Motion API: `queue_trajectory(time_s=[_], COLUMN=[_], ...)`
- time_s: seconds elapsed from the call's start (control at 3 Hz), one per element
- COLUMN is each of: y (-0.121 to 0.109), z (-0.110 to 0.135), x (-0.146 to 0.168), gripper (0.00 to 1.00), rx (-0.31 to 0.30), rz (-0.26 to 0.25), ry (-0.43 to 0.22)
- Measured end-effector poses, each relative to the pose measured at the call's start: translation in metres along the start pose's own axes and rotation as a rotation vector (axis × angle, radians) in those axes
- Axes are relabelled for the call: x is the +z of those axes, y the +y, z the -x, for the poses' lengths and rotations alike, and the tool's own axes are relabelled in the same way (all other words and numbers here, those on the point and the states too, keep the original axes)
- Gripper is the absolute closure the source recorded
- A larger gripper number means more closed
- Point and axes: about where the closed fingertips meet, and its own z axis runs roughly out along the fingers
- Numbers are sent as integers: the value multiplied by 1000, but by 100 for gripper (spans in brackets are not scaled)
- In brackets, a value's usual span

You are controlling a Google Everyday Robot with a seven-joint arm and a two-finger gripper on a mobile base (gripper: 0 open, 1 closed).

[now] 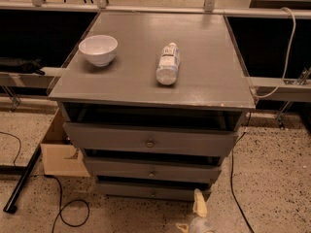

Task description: Open bottom drawer

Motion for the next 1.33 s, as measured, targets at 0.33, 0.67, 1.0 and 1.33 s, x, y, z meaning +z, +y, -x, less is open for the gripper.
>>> queue_trajectory(time_s=[0.33,0.67,1.0,1.33], y=[0,10,14,22], z=[0,-5,-17,-20], x=[0,18,54,58], gripper=[0,0,0,0], rx=[0,-44,-129,-116], rz=[0,52,82,85], ry=[0,43,124,136])
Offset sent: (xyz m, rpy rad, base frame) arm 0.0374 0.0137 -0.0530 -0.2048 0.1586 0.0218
